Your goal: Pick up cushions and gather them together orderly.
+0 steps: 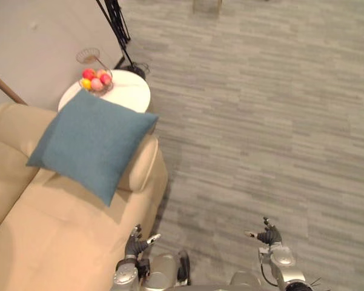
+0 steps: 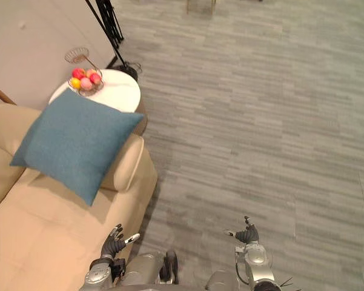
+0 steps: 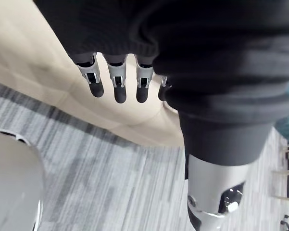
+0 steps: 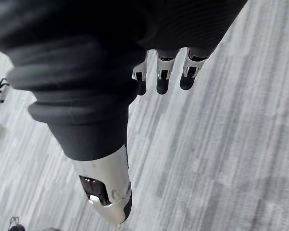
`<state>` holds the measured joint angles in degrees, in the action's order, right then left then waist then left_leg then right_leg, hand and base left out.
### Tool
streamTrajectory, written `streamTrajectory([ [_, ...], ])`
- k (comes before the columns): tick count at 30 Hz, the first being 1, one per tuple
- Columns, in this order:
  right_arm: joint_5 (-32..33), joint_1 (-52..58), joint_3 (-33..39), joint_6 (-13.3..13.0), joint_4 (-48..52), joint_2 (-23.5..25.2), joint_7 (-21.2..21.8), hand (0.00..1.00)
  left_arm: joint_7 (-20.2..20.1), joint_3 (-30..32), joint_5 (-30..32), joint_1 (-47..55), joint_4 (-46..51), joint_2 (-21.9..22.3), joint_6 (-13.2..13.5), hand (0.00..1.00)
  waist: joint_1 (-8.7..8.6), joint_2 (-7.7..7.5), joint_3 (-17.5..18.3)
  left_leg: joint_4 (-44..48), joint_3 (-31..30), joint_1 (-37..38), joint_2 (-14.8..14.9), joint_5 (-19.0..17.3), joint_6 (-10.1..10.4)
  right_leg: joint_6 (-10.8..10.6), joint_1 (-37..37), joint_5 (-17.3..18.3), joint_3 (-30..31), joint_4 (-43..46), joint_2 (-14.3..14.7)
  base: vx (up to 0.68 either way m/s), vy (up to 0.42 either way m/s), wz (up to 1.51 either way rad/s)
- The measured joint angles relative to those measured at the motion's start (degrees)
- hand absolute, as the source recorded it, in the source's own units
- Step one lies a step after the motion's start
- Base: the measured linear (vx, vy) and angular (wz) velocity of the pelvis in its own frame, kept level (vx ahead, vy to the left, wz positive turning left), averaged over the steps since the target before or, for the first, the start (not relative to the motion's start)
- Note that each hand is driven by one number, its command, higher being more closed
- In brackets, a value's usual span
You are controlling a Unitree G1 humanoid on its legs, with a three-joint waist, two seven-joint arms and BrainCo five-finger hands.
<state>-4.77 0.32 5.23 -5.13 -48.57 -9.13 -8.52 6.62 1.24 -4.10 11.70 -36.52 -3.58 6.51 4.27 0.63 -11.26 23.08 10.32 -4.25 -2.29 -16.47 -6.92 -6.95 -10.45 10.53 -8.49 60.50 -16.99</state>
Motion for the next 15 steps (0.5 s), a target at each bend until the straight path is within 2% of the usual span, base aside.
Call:
streamTrajectory([
  [2, -0.2, 0.3, -0.9, 0.0, -0.1, 0.1, 0.1, 0.0, 0.2, 1.3, -0.1, 0.1, 0.1, 0.0, 0.1, 0.0, -0.45, 0.03, 0.3, -2.3, -2.8, 3.6, -0.6, 0.0, -0.1, 1.4, -3.1, 2.2, -2.0, -0.7, 1.1, 0.57, 0.048, 0.75],
  [4, -0.3, 1.1, -0.8, 0.0, 0.1, 0.1, 0.1, 0.0, 1.1, 1.7, -0.5, -1.4, 0.1, -0.1, 0.1, 0.0, -0.68, 0.22, 0.2, -4.4, -9.0, 7.1, -0.7, -0.1, -0.2, 2.9, -8.1, 4.9, -1.4, -10.1, 6.2, 0.55, -0.05, 1.09],
  [5, -0.3, 1.7, -0.7, 0.0, 0.3, 0.1, 0.1, 0.0, 1.1, 1.7, -0.5, -2.2, 0.2, -0.1, 0.1, 0.0, -0.79, 0.25, 0.2, -4.5, -11.8, 7.5, -0.7, -0.1, -0.2, 2.8, -9.5, 4.9, 0.5, -14.3, 8.3, 0.49, -0.141, 1.58],
  [6, -0.2, 2.7, -0.6, 0.1, 0.8, 0.1, 0.1, 0.0, 1.1, 1.6, -0.5, -3.5, 0.3, 0.0, 0.3, 0.0, -1.6, 0.23, 0.2, -4.0, -16.8, 7.7, -0.7, -0.1, -0.2, 1.8, -11.1, 4.2, 5.1, -22.3, 11.6, 0.48, -0.2, 1.86],
  [7, -0.1, 3.1, -0.4, 0.2, 0.8, 0.1, 0.1, 0.0, 1.1, 1.6, -0.6, -4.5, 0.1, 0.0, 0.3, 0.0, -2.55, 0.19, 0.3, -3.0, -20.3, 7.7, -0.8, -0.3, 0.2, 0.5, -11.6, 2.3, 10.2, -29.6, 13.6, 0.58, -0.276, 2.31],
  [8, 0.0, 3.7, -0.2, 0.3, 0.9, 0.0, 0.0, 0.0, 1.1, 1.5, -0.6, -5.1, 0.2, 0.2, 0.4, 0.0, -3.17, -0.02, 0.3, -1.8, -22.9, 8.2, -0.8, -1.5, 2.8, 0.7, -10.7, -2.3, 14.4, -37.5, 14.7, 0.49, -0.262, 1.99],
  [9, 0.1, 4.2, -0.1, 0.4, 1.1, 0.1, 0.0, 0.0, 1.1, 1.5, -0.6, -5.2, 0.3, 0.4, 0.5, 0.0, -3.28, -0.43, 0.4, -0.9, -24.1, 8.8, -0.8, -2.8, 5.0, 0.7, -9.7, -7.0, 16.3, -42.4, 14.5, 0.49, -0.286, 1.92],
  [10, 0.4, 4.8, 0.1, 0.7, 1.6, -0.3, 0.0, 0.0, 1.2, 1.6, -0.6, -5.8, -0.8, 2.3, 0.3, 0.0, -2.86, 1.38, 0.3, 1.3, -26.3, 8.9, 1.5, -5.1, 7.5, 1.8, -8.8, -11.7, 13.2, -40.2, 15.2, 0.52, -0.366, 1.67],
  [11, 0.9, 3.9, 0.8, 0.5, 4.0, -0.1, -0.2, 0.0, 1.1, 1.6, -0.6, -5.8, -0.6, 3.0, 0.6, 0.0, -1.64, 2.44, 1.0, 3.4, -25.5, 6.7, 3.4, -3.2, 10.8, 4.1, -8.3, -8.9, 9.6, -38.5, 14.5, 0.49, -0.364, 1.53],
  [13, 1.1, 3.6, 1.0, 0.1, 5.7, 0.0, -0.1, 0.0, 1.1, 1.7, -0.7, -6.2, -0.6, 3.5, 0.6, 0.0, -1.9, 2.3, 0.8, 5.3, -23.0, 5.0, 4.3, -0.8, 13.8, 4.8, -7.1, -7.4, 6.3, -38.2, 13.0, 0.37, -0.295, 1.51],
  [14, 2.1, 3.9, 1.8, -0.2, 7.2, 0.2, -0.2, 0.0, 1.0, 1.7, -1.0, -6.6, -0.6, 4.5, 0.6, 0.0, -1.9, 1.66, 0.4, 12.9, -13.9, 0.3, 8.1, 2.9, 14.7, 6.0, -1.4, -6.4, 0.3, -41.7, 11.4, 0.27, -0.215, 1.7],
  [15, 2.3, 4.0, 1.9, -0.3, 7.2, 0.4, -0.2, 0.0, 1.0, 1.6, -1.0, -6.6, -0.6, 4.5, 0.6, 0.0, -1.9, 1.59, 0.3, 14.1, -11.9, -0.2, 9.1, 2.7, 14.4, 6.2, -0.3, -6.3, -0.5, -42.5, 11.3, 0.28, -0.208, 1.96],
])
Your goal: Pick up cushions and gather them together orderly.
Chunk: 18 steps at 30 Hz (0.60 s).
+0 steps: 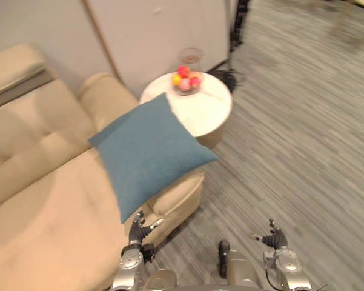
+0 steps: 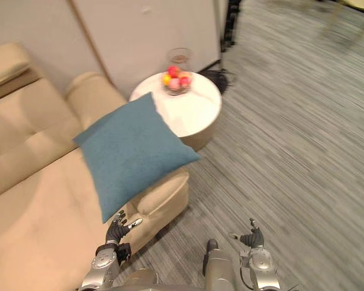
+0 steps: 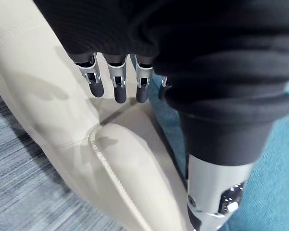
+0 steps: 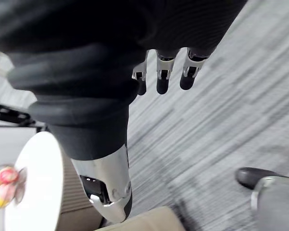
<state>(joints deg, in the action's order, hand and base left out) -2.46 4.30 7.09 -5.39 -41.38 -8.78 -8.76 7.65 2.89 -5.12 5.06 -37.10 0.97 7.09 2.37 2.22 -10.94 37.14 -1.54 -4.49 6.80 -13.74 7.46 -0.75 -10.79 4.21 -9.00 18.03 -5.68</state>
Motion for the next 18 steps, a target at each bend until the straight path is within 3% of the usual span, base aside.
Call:
streamTrajectory([
  [1, 0.3, 0.0, 0.4, -0.1, 0.1, 0.8, -0.1, 0.0, 0.0, 0.0, -0.3, 0.0, 0.1, -0.1, 0.0, 0.0, 0.07, -0.08, 0.0, 2.4, 8.7, -1.2, 3.5, -1.2, -1.6, 0.2, 4.3, 0.1, -3.1, -3.2, -0.4, 0.16, -0.111, 1.26],
  [2, 0.4, 0.0, 0.4, -0.6, 0.0, 1.1, -0.1, 0.0, 0.0, -0.2, -0.4, 0.3, 0.3, -0.2, 0.0, 0.0, 0.29, -1.13, -0.1, 1.5, 15.4, -2.2, 5.6, -1.8, -2.8, 0.1, 6.8, 0.1, -5.8, -5.3, -1.0, 0.19, -0.121, 1.33],
  [4, 0.9, -0.4, 0.5, -0.8, 0.0, 0.8, -0.1, 0.0, 0.0, -0.7, -0.5, 0.8, 0.3, -0.3, 0.0, 0.0, 0.29, -0.5, 0.4, -6.8, 24.6, -2.9, 6.7, -0.4, -3.5, 0.0, 7.8, 0.0, -8.8, -6.5, -1.6, 0.12, -0.005, 0.95],
  [5, 0.9, -0.5, 1.6, -0.7, -0.7, 0.8, -0.1, 0.0, 0.0, -0.9, -0.5, 1.1, 0.2, -0.7, -0.1, 0.0, 0.0, 0.87, 1.3, -11.6, 30.3, -3.0, 7.1, 2.7, -5.1, -1.3, 7.6, 0.4, -10.1, -6.8, -1.6, 0.11, 0.103, 0.84],
  [6, 0.9, -0.4, 1.9, -0.6, -1.3, 1.3, -0.2, 0.0, 0.0, -1.0, -0.5, 1.1, -0.1, -1.2, -0.2, 0.0, -0.04, 0.56, 1.5, -13.8, 32.1, -2.4, 6.6, 2.8, -5.1, -1.8, 7.6, 0.1, -11.1, -7.4, -2.1, 0.1, 0.153, 0.72],
  [9, 0.9, -0.6, 2.0, 0.2, -3.1, 2.0, -0.2, 0.0, -0.1, -0.9, -0.4, 1.4, -0.9, -3.7, -0.4, 0.0, 0.29, -0.65, 1.5, -18.7, 32.8, -1.6, 3.7, 3.5, -6.2, -3.1, 8.0, -0.7, -12.2, -9.6, -2.7, 0.05, 0.099, 0.35],
  [11, 0.9, -0.3, 2.7, 0.6, -3.5, 1.9, -0.4, 0.0, -0.1, -1.0, -0.3, 2.7, -1.6, -4.6, -0.4, 0.0, -0.08, -0.67, 1.5, -20.2, 32.2, 0.1, 2.2, 4.0, -6.9, -3.3, 9.5, -0.6, -12.8, -9.6, -3.7, 0.05, 0.066, 0.18],
  [14, 0.8, -0.1, 3.5, 0.8, -3.9, 1.0, -1.1, 0.0, -0.1, -1.0, -0.2, 3.9, -1.7, -4.5, -0.4, 0.0, -0.66, -0.86, 1.5, -25.3, 31.3, 3.8, -1.1, 3.6, -7.5, -5.6, 6.8, 3.2, -12.5, 3.1, -8.2, -0.02, 0.079, 0.27],
  [16, 0.8, -0.3, 3.9, 0.9, -3.9, 0.9, -1.1, 0.0, -0.2, -1.9, 0.1, 4.1, -1.7, -4.8, -0.5, 0.0, -1.87, -1.52, 1.4, -26.8, 28.9, 5.4, -3.2, 2.6, -8.0, -5.8, 1.3, 2.8, -8.5, 17.6, -11.9, -0.02, 0.059, 0.6],
  [17, 0.8, 0.6, 3.8, 0.9, -4.0, 1.0, -1.1, 0.0, -0.1, -2.4, 0.3, 3.9, -1.7, -5.6, -0.5, 0.0, -2.17, -2.57, 1.2, -26.7, 27.2, 6.8, -3.9, 2.2, -8.6, -6.1, -1.7, 2.5, -3.9, 24.3, -12.4, 0.05, 0.019, 0.65],
  [18, 0.8, 1.2, 3.9, 1.1, -4.1, 1.3, -1.1, 0.0, -0.1, -2.2, 0.3, 4.2, -1.6, -6.2, -0.6, 0.0, -2.68, -2.58, 1.1, -26.6, 26.0, 7.0, -3.9, 2.1, -8.7, -6.2, -2.9, 4.5, -0.6, 25.9, -10.9, 0.09, -0.038, 0.67],
])
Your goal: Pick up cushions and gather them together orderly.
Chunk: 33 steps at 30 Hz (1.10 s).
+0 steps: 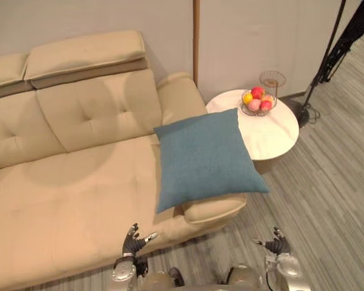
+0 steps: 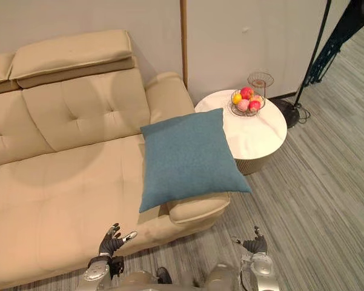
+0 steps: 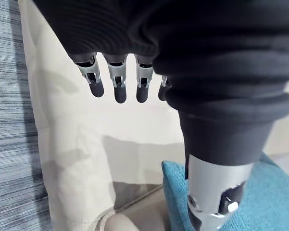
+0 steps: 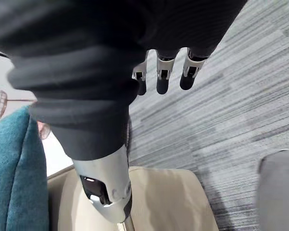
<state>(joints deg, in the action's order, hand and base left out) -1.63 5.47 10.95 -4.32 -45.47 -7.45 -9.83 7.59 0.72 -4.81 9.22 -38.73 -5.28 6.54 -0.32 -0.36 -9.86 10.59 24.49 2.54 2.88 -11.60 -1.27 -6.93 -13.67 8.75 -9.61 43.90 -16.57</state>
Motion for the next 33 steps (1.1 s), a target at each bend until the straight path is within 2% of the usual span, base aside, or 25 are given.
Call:
streamTrajectory([
  [2, 0.1, -0.2, 0.2, 0.3, 0.4, 0.0, -0.1, 0.0, 0.1, 0.7, 0.0, 0.3, 0.0, -0.8, 0.0, 0.0, -0.7, -0.7, 0.1, 0.4, -2.4, -0.1, 0.8, 0.1, -0.3, 0.6, -1.9, 3.5, 5.8, -4.9, 4.9, 0.09, -0.093, 0.63],
  [3, 0.1, -0.2, 0.6, 0.2, 0.9, -0.2, -0.1, 0.0, 0.1, 1.5, 0.0, 0.3, 0.0, -1.4, 0.0, 0.0, -0.95, -0.76, 0.1, 0.5, -3.1, 0.0, 1.3, 0.1, 0.0, 0.8, -2.5, 3.4, 7.5, -9.2, 7.2, 0.11, -0.123, 0.64],
  [4, 0.6, -0.2, 1.1, 0.2, 1.4, -0.4, -0.1, 0.0, 0.1, 1.9, 0.0, 0.3, 0.0, -1.8, 0.0, 0.0, -1.51, -0.89, 0.2, 1.0, -4.0, -0.1, 1.5, 0.4, 1.2, 0.8, -2.5, 2.5, 9.4, -14.9, 9.0, 0.14, -0.136, 0.51],
  [5, 1.0, -0.3, 1.6, 0.2, 1.7, -0.5, -0.1, 0.0, 0.1, 2.1, 0.0, 0.3, 0.0, -2.1, 0.0, 0.0, -1.79, -1.22, 0.4, 1.6, -4.4, -0.2, 1.5, 0.1, 1.9, 1.2, -2.4, 0.6, 10.4, -18.7, 9.7, 0.19, -0.179, 0.53],
  [6, 1.1, -0.4, 2.6, 0.2, 2.1, -0.8, -0.3, 0.0, 0.2, 2.2, 0.1, 0.0, -0.4, -2.6, 0.0, 0.0, -2.03, -2.76, 0.5, 3.2, -5.6, -0.5, 0.9, -0.9, 3.3, 2.7, -1.8, -5.3, 11.8, -22.3, 9.9, 0.2, -0.195, 0.37],
  [8, 1.7, 0.1, 4.7, 0.2, 5.0, -2.2, -0.8, 0.0, 0.3, 2.3, 0.7, -0.6, 0.3, -1.6, 0.2, 0.0, -1.86, 0.09, 1.1, 3.4, -6.6, -0.6, 2.8, -1.2, 4.0, 3.4, -1.7, -4.9, 10.4, -22.7, 11.5, 0.19, -0.145, 0.18],
  [11, 2.0, 0.3, 8.5, 0.2, 12.8, -3.4, -1.3, 0.0, 0.2, 3.8, 0.9, -1.2, 1.1, -1.5, 0.3, 0.0, -2.07, 2.1, 1.6, -0.3, -7.2, 0.5, 4.1, 0.0, 5.8, 3.7, -1.1, -5.0, 9.4, -24.7, 13.3, 0.18, -0.131, 0.01],
  [13, 1.9, 0.9, 10.5, -0.4, 16.7, -4.6, -1.5, 0.0, 0.2, 5.0, 1.0, -1.7, 1.9, -1.6, 0.4, 0.0, -2.24, 2.13, 1.7, -2.1, -7.4, 1.6, 4.5, 0.5, 6.5, 4.0, 0.6, -5.1, 8.7, -26.3, 14.2, 0.08, -0.071, 0.01],
  [16, 1.5, 1.7, 12.3, -1.5, 22.4, -6.5, -1.8, 0.0, 0.2, 5.1, 1.2, -2.7, 2.4, -1.7, 0.4, 0.0, -2.54, 1.86, 1.8, -3.7, -7.4, 2.0, 4.6, 1.0, 6.4, 4.6, 1.4, -5.7, 8.5, -28.5, 14.4, 0.03, -0.009, 0.02],
  [20, 1.2, 1.3, 11.3, -1.9, 22.9, -6.8, -1.6, 0.0, 0.2, 4.6, 1.6, -3.9, 2.4, -2.4, 0.3, 0.0, -2.74, 1.53, 2.0, -5.1, -7.4, 1.6, 4.1, 1.8, 6.2, 4.2, 1.4, -6.8, 8.4, -30.7, 14.0, 0.03, 0.035, 0.03],
  [23, 1.5, -1.4, 7.7, -1.8, 21.7, -6.8, -1.1, 0.0, 0.3, 2.6, 1.5, -7.5, 2.3, -3.3, 0.3, 0.0, -2.77, 1.63, 2.0, -6.0, -7.9, -0.1, 3.3, 2.9, 5.6, 3.9, 1.1, -8.9, 8.0, -33.9, 13.4, 0.02, 0.045, 0.09],
  [26, 2.2, -8.7, 2.1, -1.8, 19.1, -6.9, -1.1, 0.0, 0.4, -1.5, 0.9, -14.0, 2.1, -3.5, 0.3, 0.0, -2.7, 1.74, 1.5, -6.2, -8.8, -3.3, 2.1, 4.4, 5.2, 3.8, -1.1, -11.2, 7.6, -36.3, 12.5, -0.02, 0.04, 0.11],
  [30, 3.1, -18.9, -4.8, -1.8, 13.6, -5.8, -1.2, 0.0, 1.4, -6.3, 0.2, -24.7, -0.4, -2.5, 0.3, 0.0, -2.08, 1.25, -2.4, -3.4, -9.7, -8.6, 1.8, 4.7, 5.1, 4.0, -4.4, -13.3, 7.5, -36.6, 11.3, -0.08, 0.051, 0.14],
  [33, 4.5, -27.1, -5.4, -1.5, 8.3, -5.4, -2.0, 0.0, 1.9, -8.0, -1.8, -33.4, -3.7, -1.7, 0.2, 0.0, -2.22, 0.71, -6.0, 0.8, -10.4, -14.4, 1.9, 4.6, 5.0, 4.2, -7.9, -15.1, 7.4, -36.6, 10.7, -0.15, -0.004, 0.14],
])
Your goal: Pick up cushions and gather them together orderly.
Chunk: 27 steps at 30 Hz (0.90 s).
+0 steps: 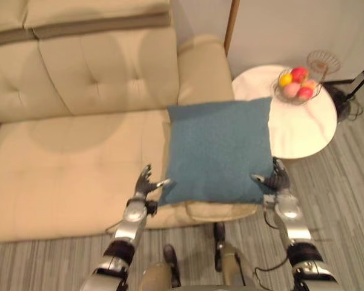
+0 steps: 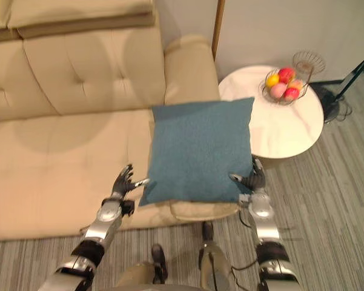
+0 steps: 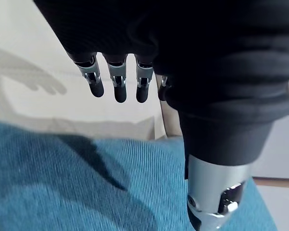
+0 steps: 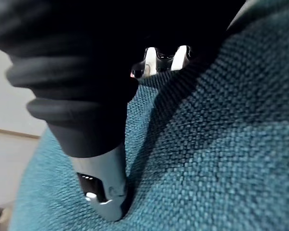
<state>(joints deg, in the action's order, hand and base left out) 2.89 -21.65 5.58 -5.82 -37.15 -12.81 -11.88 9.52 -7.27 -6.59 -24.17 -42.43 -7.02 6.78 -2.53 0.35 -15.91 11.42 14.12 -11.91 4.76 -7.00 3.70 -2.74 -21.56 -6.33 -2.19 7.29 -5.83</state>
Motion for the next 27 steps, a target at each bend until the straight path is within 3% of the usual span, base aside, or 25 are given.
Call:
streamTrajectory([
  [1, 0.3, -2.6, -0.2, 0.1, -1.0, -0.1, -0.5, 1.0, 0.7, -0.1, -0.7, -2.6, -0.9, 0.1, 0.0, 1.0, -0.09, -0.07, -1.8, 1.1, -0.1, -0.9, 0.2, -0.2, -0.3, 0.1, -0.4, -0.5, 0.0, 0.0, 0.0, -0.22, -0.022, 0.05],
  [5, 3.9, -12.3, -3.1, 1.3, -3.1, -0.4, -2.5, 1.0, 3.3, -1.2, -6.1, -13.4, -5.9, 0.0, -0.1, 1.0, -1.72, -0.13, -6.7, 7.2, -0.1, -6.3, 1.2, -1.7, -1.4, 0.1, -3.0, -2.7, 0.9, -0.3, 0.5, -0.21, -0.036, -0.05],
  [8, 6.0, -15.1, -5.3, 1.4, -2.6, -1.7, -3.3, 1.0, 4.2, -1.9, -11.7, -17.2, -6.1, -1.3, -0.1, 1.0, -1.57, -0.19, -7.3, 9.2, 0.1, -8.9, 1.8, -2.5, -1.1, 0.1, -4.6, -3.8, 1.6, -0.9, 1.0, -0.17, -0.055, -0.1],
  [11, 7.7, -15.8, -6.7, 1.2, -0.8, -2.0, -3.9, 1.0, 4.5, -2.4, -13.5, -18.9, -5.8, -2.1, 0.0, 1.0, -1.51, -0.24, -7.4, 9.7, 0.3, -9.8, 2.3, -2.5, -1.1, 0.1, -5.0, -4.3, 2.4, -1.8, 1.7, -0.08, -0.075, -0.06],
  [15, 9.1, -11.7, -8.4, 0.1, 9.0, -2.2, -4.4, 1.0, 5.6, -4.0, -14.1, -18.9, 1.1, -3.8, 0.1, 1.0, -1.51, -0.22, -7.4, 9.4, 0.4, -9.8, 2.9, -2.3, -0.7, 0.6, -5.0, -4.8, 2.4, -2.6, 2.3, 0.0, -0.07, -0.06],
  [19, 9.7, -5.0, -9.8, -0.4, 18.1, -2.2, -4.4, 1.0, 5.7, -4.7, -14.0, -14.6, 12.7, -5.7, 0.4, 1.0, -1.46, -0.17, -7.4, 7.9, 0.4, -8.0, 3.0, -1.7, -0.5, 1.0, -3.7, -5.0, 2.4, -3.3, 2.7, 0.07, -0.031, -0.03],
  [24, 7.2, 7.1, -11.7, -0.4, 30.1, -1.8, -4.3, 1.0, 5.6, -6.2, -14.0, -1.4, 26.9, -5.5, 1.1, 1.0, -1.61, 0.04, -6.9, 2.9, 0.3, -0.5, 2.3, -1.4, 0.0, 1.0, 3.4, -5.0, 2.2, -6.9, 3.0, 0.13, 0.006, -0.01],
  [27, 3.7, 13.8, -14.5, -0.4, 37.5, -1.9, -4.0, 1.0, 5.5, -6.1, -13.5, 8.6, 33.1, -5.6, 1.2, 1.0, -1.48, 0.51, -3.3, 0.4, 0.2, 2.2, 2.1, -1.2, 0.2, 1.0, 6.3, -5.0, 1.8, -9.2, 2.9, 0.09, 0.003, 0.07],
])
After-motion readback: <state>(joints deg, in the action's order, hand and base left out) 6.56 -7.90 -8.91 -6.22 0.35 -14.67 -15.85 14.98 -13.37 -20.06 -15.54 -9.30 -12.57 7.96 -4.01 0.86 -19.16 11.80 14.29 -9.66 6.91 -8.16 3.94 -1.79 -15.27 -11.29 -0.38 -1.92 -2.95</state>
